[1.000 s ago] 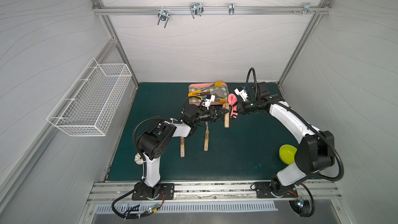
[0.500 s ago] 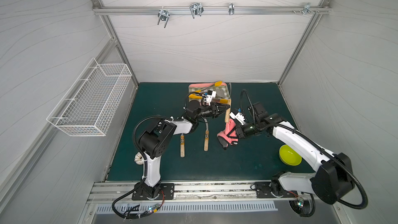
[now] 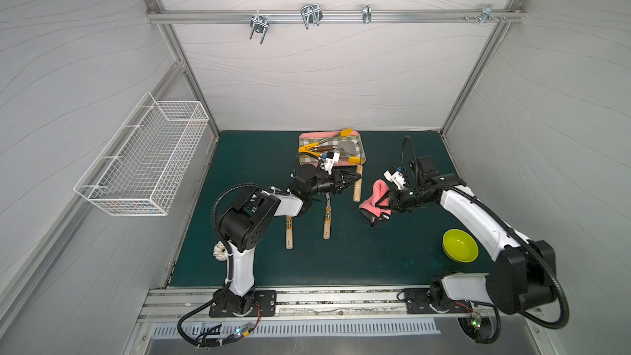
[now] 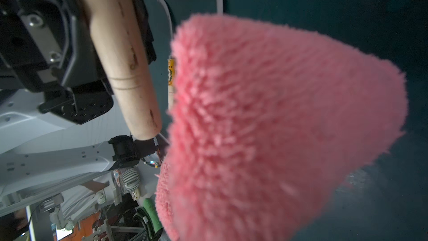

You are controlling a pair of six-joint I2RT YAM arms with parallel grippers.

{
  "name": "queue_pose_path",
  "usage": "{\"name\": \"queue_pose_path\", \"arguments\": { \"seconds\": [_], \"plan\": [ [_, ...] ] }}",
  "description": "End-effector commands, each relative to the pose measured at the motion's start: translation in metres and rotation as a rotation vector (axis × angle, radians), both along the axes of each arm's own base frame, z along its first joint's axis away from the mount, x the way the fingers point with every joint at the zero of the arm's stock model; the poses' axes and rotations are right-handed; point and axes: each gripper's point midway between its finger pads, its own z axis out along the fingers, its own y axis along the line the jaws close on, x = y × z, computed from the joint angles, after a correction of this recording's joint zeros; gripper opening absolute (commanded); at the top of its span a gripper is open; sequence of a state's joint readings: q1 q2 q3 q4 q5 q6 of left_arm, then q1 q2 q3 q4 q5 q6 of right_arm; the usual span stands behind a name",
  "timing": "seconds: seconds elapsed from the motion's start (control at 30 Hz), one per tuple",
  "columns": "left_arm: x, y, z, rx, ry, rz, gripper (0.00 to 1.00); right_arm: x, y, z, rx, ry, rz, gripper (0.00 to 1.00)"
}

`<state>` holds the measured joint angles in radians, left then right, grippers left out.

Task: Wipe small sickles with rags
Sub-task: Wipe the small sickle, then place the rag at the center of the board.

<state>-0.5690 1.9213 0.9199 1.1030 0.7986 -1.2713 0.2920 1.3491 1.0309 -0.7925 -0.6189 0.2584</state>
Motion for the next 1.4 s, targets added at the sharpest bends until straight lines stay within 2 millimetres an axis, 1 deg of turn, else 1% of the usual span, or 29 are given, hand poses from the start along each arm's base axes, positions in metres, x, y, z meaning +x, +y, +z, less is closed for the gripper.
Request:
{"name": "queue_pose_path", "arguments": {
  "seconds": [0.0,0.17,0.3,0.37,0.53,0.6,0.67,0.73,0.83,0.93,1.07,1.17,1.27,1.37],
  "plan": [
    [-0.008,0.007,0.030,-0.029,-0.108,-0.002,0.00,0.000,-0.020,-0.021,-0.157,0.052,-0.022,0.18],
    [-0.019,0.014,0.026,0.012,-0.117,-0.003,0.00,0.004,-0.043,-0.044,-0.336,0.105,-0.044,0.19],
    [-0.026,0.018,0.022,0.055,-0.125,-0.007,0.00,0.006,-0.048,-0.060,-0.439,0.136,-0.035,0.21],
    [-0.028,0.020,0.021,0.070,-0.130,-0.009,0.00,0.010,-0.041,-0.068,-0.461,0.147,-0.011,0.23],
    [-0.033,0.022,0.018,0.087,-0.131,-0.010,0.00,0.017,-0.013,-0.100,-0.490,0.196,0.071,0.30],
    [-0.034,0.024,0.017,0.090,-0.129,-0.008,0.00,0.019,-0.004,-0.110,-0.493,0.210,0.087,0.37],
    [-0.036,0.025,0.015,0.096,-0.128,-0.007,0.00,0.020,-0.001,-0.113,-0.493,0.213,0.085,0.44],
    [-0.038,0.026,0.014,0.103,-0.128,-0.009,0.00,0.020,-0.002,-0.109,-0.491,0.203,0.081,0.54],
    [-0.038,0.027,0.014,0.107,-0.129,-0.010,0.00,0.018,-0.009,-0.099,-0.514,0.174,0.072,0.61],
    [-0.040,0.026,0.016,0.106,-0.133,-0.015,0.00,0.012,-0.016,-0.079,-0.523,0.133,0.059,0.66],
    [-0.042,0.028,0.011,0.112,-0.123,-0.023,0.00,0.005,-0.018,-0.042,-0.473,0.050,0.042,0.68],
    [-0.047,0.029,0.007,0.110,-0.116,-0.033,0.00,0.002,-0.011,-0.017,-0.395,0.001,0.040,0.68],
    [-0.048,0.030,0.006,0.111,-0.113,-0.034,0.00,0.000,-0.001,0.000,-0.327,-0.014,0.048,0.68],
    [-0.052,0.029,0.008,0.108,-0.120,-0.045,0.00,0.004,0.016,0.013,-0.218,-0.034,0.055,0.66]
  ]
}}
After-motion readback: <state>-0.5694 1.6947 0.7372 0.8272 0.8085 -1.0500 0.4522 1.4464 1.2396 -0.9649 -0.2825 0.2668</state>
